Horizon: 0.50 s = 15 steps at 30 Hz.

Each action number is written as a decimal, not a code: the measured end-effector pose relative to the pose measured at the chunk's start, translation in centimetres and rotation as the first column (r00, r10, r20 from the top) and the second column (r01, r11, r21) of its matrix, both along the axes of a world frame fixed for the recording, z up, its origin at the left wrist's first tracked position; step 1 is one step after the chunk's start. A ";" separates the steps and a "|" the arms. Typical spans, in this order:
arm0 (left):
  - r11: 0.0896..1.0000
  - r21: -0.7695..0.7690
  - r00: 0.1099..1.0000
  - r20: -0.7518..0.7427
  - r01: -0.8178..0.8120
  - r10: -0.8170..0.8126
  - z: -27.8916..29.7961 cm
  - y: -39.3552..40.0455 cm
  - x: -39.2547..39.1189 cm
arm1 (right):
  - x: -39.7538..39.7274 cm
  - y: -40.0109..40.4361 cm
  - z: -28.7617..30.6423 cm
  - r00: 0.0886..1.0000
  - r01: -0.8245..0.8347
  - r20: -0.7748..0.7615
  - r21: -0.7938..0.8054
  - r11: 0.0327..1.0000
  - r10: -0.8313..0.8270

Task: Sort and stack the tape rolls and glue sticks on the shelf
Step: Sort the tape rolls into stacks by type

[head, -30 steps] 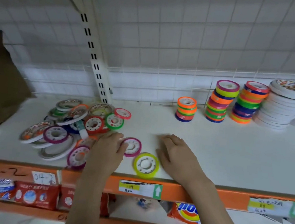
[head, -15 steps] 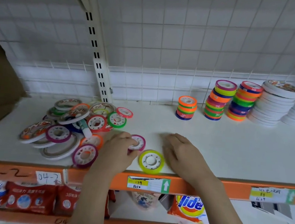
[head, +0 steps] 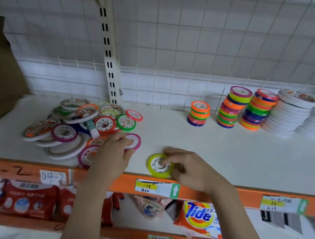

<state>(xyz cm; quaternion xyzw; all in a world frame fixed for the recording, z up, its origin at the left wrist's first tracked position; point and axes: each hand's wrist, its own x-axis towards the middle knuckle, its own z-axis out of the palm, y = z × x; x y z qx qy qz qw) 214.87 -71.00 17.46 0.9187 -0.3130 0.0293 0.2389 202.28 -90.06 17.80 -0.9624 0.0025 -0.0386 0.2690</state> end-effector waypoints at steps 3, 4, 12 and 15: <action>1.000 -0.003 1.000 0.007 -0.010 0.010 -0.1 0.3 0.0 | 0.4 0.0 -0.3 1.000 0.025 0.015 -0.007 1.000 -0.025; 1.000 -0.005 1.000 0.007 -0.012 0.012 0.0 0.3 0.0 | 0.5 -0.1 -0.5 0.999 0.031 0.026 -0.014 0.999 -0.031; 0.998 -0.058 0.998 0.059 0.015 -0.011 0.6 -1.2 0.0 | 1.8 -3.1 0.5 0.929 0.251 0.287 -0.024 0.968 -0.233; 0.997 -0.067 0.998 0.054 0.033 -0.029 0.5 -1.8 0.1 | 3.3 -5.7 2.3 0.864 0.355 0.390 -0.024 0.935 -0.318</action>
